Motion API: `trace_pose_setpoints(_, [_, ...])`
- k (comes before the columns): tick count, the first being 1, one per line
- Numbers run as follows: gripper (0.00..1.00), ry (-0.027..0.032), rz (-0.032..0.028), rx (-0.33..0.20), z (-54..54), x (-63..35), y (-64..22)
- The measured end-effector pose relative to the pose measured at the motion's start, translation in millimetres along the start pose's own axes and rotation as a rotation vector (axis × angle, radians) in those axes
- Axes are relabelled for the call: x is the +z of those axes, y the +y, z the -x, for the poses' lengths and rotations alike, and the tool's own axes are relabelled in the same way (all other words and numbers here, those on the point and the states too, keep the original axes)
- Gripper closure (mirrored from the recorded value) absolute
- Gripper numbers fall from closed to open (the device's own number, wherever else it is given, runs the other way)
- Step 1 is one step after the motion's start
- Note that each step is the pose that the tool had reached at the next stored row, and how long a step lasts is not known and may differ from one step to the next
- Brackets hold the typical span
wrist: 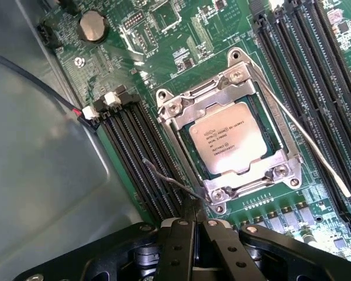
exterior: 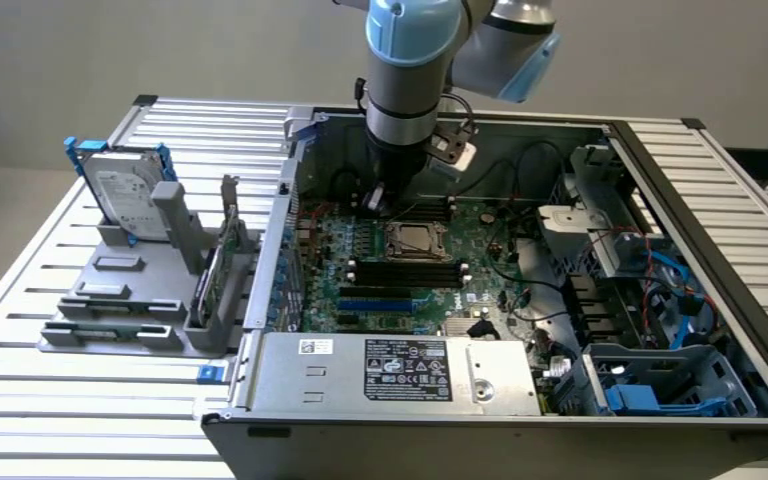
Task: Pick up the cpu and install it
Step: 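Install the first cpu locking lever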
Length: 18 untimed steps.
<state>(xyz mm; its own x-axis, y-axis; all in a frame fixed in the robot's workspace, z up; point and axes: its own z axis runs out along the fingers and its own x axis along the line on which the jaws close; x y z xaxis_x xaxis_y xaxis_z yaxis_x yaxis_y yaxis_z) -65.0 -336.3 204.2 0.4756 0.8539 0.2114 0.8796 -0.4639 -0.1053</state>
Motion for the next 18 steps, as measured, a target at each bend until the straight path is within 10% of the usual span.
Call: trace_pose_setpoints(18, [0.89,0.0039,0.0167,0.051,-1.2,7.0,2.2])
